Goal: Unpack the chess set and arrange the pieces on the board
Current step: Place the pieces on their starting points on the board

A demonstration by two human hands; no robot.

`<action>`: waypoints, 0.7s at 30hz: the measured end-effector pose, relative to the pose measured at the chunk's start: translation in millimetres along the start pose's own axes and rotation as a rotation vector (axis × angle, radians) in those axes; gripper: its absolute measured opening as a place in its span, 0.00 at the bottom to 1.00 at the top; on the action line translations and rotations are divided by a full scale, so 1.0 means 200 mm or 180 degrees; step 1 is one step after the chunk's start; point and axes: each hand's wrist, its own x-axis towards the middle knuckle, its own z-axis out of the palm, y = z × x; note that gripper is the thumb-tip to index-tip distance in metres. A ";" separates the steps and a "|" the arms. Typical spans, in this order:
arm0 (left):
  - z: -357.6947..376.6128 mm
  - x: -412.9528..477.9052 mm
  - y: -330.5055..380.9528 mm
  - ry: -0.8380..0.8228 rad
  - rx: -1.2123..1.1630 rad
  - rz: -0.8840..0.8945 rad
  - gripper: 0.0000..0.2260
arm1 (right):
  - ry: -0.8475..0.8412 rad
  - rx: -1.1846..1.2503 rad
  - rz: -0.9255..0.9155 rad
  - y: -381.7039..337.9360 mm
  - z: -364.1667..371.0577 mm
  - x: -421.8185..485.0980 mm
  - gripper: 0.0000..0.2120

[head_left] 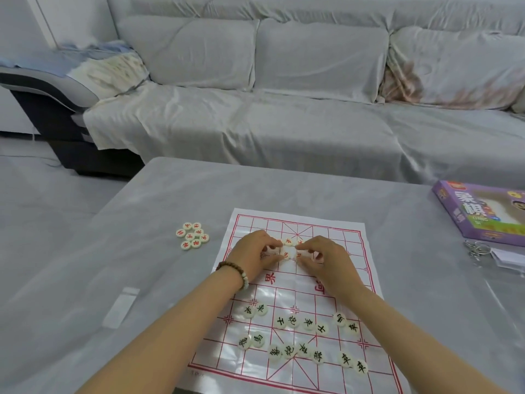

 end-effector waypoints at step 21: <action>-0.37 -0.42 -0.79 -0.0208 0.0967 -0.0347 0.47 | -0.1111 -0.0517 -0.0936 -0.63 0.60 0.24 0.26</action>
